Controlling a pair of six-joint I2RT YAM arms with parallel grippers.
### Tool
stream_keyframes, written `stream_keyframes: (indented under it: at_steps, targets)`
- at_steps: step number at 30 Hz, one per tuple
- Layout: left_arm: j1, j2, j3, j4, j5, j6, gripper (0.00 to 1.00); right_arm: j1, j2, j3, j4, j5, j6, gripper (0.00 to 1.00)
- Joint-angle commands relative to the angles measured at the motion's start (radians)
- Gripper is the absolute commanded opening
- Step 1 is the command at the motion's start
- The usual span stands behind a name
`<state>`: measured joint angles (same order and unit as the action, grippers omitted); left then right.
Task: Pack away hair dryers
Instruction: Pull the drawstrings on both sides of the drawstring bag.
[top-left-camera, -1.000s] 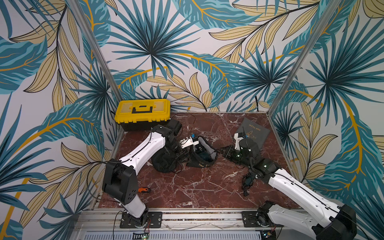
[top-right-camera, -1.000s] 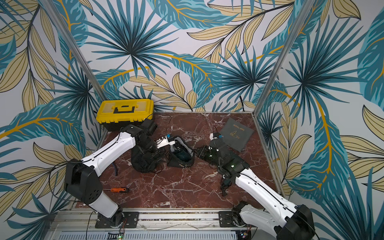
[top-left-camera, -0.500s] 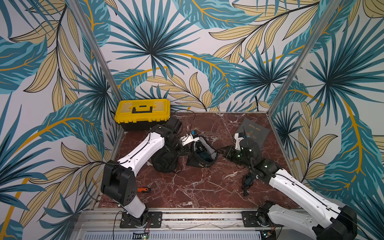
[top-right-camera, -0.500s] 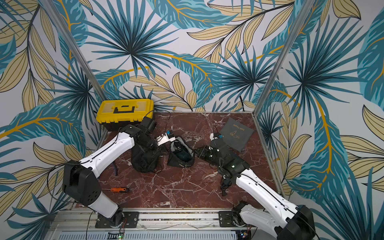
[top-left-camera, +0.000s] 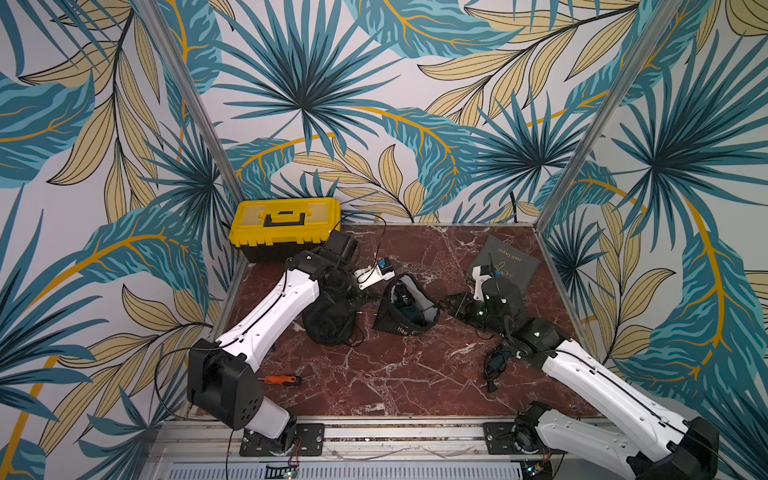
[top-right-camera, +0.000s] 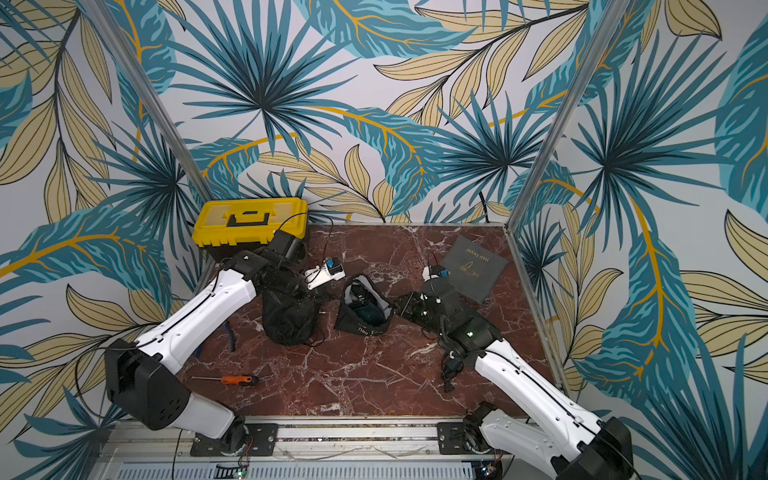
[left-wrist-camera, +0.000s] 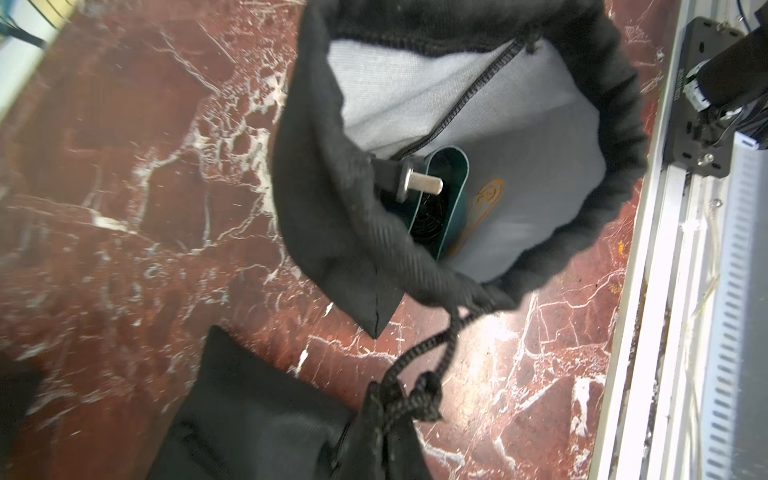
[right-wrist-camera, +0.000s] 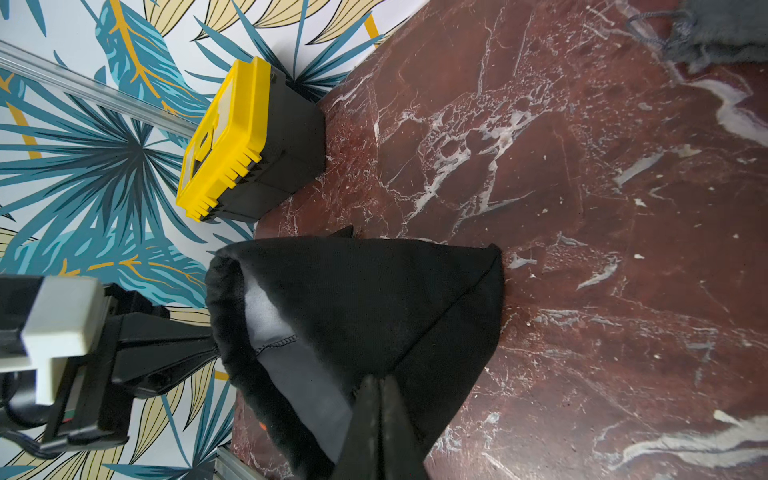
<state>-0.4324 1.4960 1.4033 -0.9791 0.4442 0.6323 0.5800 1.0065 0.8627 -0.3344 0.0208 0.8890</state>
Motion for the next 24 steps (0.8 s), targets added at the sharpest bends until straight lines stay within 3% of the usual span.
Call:
stream_keyframes:
  at_steps: [1, 10, 24]
  targets:
    - [0.032, -0.022, 0.019, -0.068, -0.013, 0.048, 0.00, -0.005, -0.034, 0.056, -0.102, 0.073, -0.048, 0.00]
    - [0.187, -0.020, 0.207, -0.159, 0.090, 0.035, 0.00, -0.097, -0.126, 0.144, -0.310, 0.156, -0.104, 0.00]
    - [0.434, 0.104, 0.411, -0.181, 0.291, -0.028, 0.00, -0.293, -0.247, 0.173, -0.479, 0.137, -0.153, 0.00]
